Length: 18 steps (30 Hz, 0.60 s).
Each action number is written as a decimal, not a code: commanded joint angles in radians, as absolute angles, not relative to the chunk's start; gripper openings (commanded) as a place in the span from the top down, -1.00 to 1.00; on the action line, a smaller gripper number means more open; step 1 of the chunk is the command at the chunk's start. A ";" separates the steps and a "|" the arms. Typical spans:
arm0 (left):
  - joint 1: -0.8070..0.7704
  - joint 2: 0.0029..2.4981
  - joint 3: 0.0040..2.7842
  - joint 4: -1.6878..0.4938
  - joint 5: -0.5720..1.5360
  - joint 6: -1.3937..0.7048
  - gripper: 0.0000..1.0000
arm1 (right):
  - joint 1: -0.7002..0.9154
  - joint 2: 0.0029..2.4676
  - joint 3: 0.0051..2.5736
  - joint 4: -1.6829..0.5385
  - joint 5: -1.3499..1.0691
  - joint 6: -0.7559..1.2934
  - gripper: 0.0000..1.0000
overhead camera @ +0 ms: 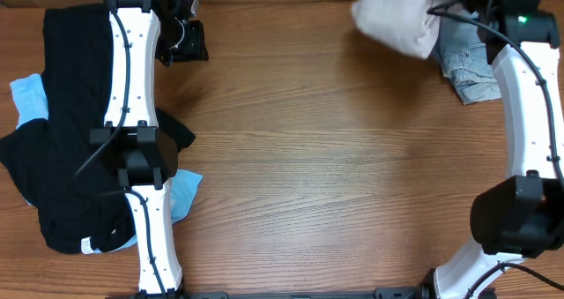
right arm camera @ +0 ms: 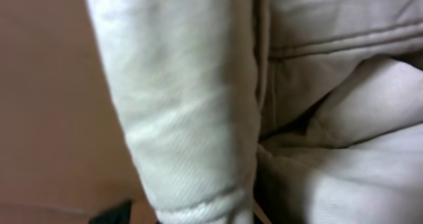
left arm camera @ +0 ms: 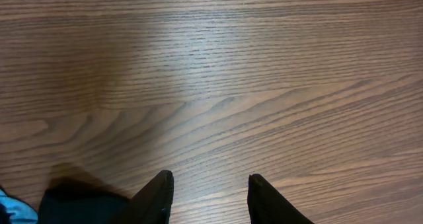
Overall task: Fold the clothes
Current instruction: 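Grasp the folded shorts with the right gripper and carry them to the top-right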
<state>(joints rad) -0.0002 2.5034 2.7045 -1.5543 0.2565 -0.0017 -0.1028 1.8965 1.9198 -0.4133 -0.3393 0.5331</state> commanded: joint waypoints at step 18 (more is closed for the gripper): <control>-0.015 2.497 2.725 -1.534 0.255 -0.015 0.23 | -0.376 2.065 1.971 0.012 -0.529 0.602 0.93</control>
<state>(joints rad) -0.0006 2.5034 2.7045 -1.5368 0.2565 -0.0017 -0.3695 2.0155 1.9320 -0.0376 -0.4767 0.6022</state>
